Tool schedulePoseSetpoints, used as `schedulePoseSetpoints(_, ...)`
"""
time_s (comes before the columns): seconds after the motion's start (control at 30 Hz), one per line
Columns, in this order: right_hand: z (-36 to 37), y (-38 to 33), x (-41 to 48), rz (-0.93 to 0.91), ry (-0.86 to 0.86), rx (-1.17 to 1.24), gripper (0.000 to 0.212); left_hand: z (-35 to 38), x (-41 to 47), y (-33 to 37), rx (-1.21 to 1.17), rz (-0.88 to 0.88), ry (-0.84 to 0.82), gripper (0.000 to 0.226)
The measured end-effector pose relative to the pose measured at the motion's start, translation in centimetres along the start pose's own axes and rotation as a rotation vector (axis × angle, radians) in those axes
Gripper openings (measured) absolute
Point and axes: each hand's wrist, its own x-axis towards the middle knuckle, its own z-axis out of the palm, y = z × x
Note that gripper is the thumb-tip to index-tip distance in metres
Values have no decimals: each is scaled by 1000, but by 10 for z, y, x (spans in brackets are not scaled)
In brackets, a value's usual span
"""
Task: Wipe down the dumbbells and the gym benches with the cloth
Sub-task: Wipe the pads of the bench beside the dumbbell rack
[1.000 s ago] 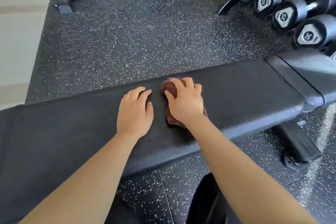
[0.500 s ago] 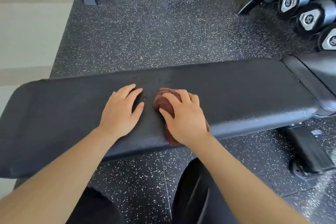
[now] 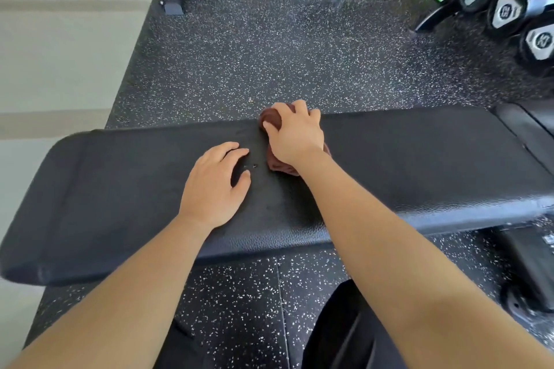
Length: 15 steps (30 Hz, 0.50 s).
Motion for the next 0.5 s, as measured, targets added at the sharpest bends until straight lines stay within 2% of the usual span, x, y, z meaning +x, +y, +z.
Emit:
schedulePoseSetpoints(0.2,-3,10,-80,-92,33,44,45,-2,-2,2,14,-1,-32,43)
schedulePoseSetpoints(0.33,1,20,-150,-123,94,37,42,-3,-8,6,48,-3,-110,49)
schedulePoseSetpoints(0.5,1,33,-160,-68,160,64,41,-8,-34,2,101,9,-159,52)
